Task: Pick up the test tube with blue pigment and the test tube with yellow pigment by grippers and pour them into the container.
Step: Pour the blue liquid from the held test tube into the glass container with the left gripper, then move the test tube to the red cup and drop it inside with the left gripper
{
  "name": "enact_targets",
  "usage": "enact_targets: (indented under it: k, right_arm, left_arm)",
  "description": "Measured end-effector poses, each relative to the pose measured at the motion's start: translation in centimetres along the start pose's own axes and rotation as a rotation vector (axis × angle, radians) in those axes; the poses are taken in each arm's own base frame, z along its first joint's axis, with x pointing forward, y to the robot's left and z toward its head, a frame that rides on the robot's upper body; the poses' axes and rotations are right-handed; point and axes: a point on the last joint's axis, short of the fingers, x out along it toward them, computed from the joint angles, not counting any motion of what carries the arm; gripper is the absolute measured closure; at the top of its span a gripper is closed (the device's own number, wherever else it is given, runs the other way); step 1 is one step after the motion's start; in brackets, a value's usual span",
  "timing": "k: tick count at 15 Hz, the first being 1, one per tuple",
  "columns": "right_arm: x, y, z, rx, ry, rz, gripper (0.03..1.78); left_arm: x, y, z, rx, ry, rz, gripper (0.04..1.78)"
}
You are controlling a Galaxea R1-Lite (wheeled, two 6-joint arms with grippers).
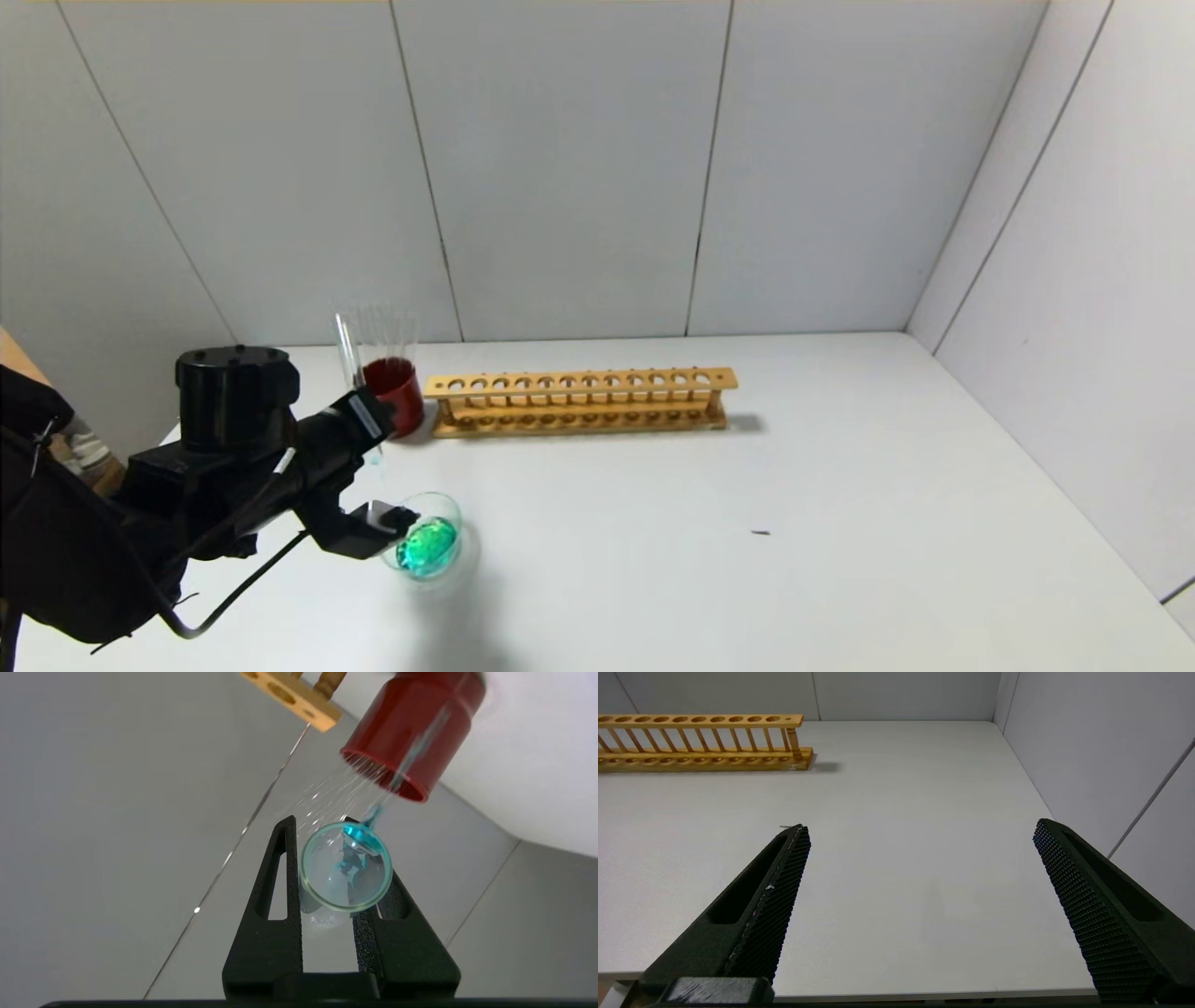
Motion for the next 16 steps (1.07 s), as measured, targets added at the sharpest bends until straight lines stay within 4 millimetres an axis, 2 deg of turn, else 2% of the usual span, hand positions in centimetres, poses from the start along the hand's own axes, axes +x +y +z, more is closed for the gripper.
enact_targets:
  k: [10,13,16]
  right_arm:
    - [0.0,0.0,0.0,0.000,0.000,0.000,0.06]
    - [0.0,0.0,0.0,0.000,0.000,0.000,0.06]
    - [0.0,0.0,0.0,0.000,0.000,0.000,0.06]
  left_arm:
    - [-0.8,0.6,-0.3,-0.014,0.026,0.038,1.47]
    - [-1.2,1.8,-2.0,-0.189,0.090,0.088,1.47]
    - [-1.6,4.0,-5.5,-0.525,0.260,0.129,1.47]
